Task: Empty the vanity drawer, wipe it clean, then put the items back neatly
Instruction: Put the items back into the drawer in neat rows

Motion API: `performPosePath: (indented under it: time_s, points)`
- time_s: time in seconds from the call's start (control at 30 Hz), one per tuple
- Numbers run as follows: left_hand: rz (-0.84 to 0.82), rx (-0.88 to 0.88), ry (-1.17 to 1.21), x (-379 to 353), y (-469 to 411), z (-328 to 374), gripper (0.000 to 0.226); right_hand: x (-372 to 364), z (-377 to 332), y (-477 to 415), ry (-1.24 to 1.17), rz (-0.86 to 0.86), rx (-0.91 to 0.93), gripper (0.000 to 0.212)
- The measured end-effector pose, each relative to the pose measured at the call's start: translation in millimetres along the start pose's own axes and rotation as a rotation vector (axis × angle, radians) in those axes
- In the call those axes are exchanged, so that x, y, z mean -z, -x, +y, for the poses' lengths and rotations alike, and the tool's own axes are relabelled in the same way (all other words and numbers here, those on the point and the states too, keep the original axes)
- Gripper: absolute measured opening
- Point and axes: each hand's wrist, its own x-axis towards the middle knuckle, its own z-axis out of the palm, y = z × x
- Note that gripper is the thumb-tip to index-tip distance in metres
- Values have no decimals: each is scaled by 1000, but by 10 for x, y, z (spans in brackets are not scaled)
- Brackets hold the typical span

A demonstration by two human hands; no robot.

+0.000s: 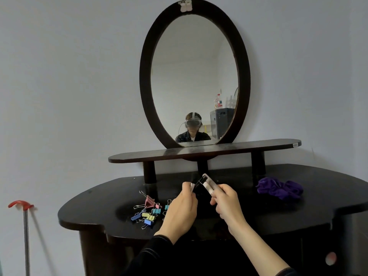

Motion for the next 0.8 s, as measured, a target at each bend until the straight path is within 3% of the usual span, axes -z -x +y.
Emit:
performPosePath:
  time_s: [0.13,0.27,0.37,0.53,0.8]
  points:
    - [27,37,420,42,187,292,16,83,-112,246,-125,-70,-36,17]
    - [27,142,900,-40,695,643,11,182,-126,668,-266,-180,78,19]
    - [-11,373,1159,-214,1179,711,25,367,177,1111,-115,-243,187,30]
    - [-205,622,1246,-676,1952,538,32,705,1082,1682,262,-276,122,30]
    - [-456,871,1262,-1481,2502,114,26,900,2115,1800,478,-408,-219,13]
